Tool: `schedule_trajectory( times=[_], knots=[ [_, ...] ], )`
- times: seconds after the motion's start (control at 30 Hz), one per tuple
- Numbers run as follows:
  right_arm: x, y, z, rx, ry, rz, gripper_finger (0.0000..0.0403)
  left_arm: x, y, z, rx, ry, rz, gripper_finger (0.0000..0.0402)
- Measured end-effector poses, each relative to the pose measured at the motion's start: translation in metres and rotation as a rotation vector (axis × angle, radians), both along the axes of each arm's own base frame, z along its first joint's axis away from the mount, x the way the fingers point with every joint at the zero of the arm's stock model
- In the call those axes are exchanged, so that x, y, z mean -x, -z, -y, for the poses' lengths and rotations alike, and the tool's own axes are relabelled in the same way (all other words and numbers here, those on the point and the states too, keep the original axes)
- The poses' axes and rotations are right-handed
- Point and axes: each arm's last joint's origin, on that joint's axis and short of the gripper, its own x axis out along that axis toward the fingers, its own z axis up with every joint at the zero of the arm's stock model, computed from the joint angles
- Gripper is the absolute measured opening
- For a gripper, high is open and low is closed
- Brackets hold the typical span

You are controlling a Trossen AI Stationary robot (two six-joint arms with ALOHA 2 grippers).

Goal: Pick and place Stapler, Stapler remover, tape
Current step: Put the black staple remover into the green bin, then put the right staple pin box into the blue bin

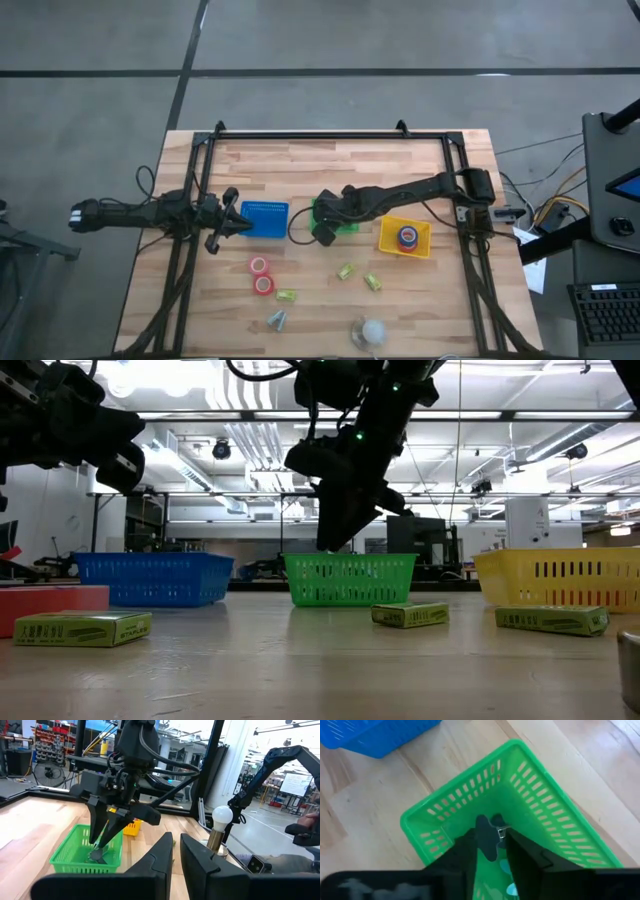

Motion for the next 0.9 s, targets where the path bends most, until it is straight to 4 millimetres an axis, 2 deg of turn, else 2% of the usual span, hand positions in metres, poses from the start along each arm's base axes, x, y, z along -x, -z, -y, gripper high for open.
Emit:
schedule_trajectory(
  times=[0.1, 0.2, 0.37, 0.47, 0.67, 0.9],
  knots=[
    [0.002, -0.009, -0.005, 0.005, -0.033, 0.016, 0.0139, 0.000, 0.000, 0.000, 0.000, 0.000, 0.000, 0.0042],
    [0.008, -0.026, -0.018, 0.011, -0.073, 0.056, 0.0163, 0.000, 0.000, 0.000, 0.000, 0.000, 0.000, 0.0042],
    [0.023, -0.052, -0.050, 0.051, -0.121, 0.105, 0.0185, 0.000, 0.000, 0.000, 0.000, 0.000, 0.000, 0.0042],
    [0.038, -0.060, -0.073, 0.104, -0.118, 0.084, 0.0189, 0.000, 0.000, 0.000, 0.000, 0.000, 0.000, 0.0042],
    [0.068, -0.058, -0.115, 0.120, -0.078, -0.005, 0.0188, 0.000, 0.000, 0.000, 0.000, 0.000, 0.000, 0.0042],
    [0.100, -0.047, -0.163, 0.053, -0.035, -0.006, 0.0187, 0.000, 0.000, 0.000, 0.000, 0.000, 0.000, 0.0042]
  ],
)
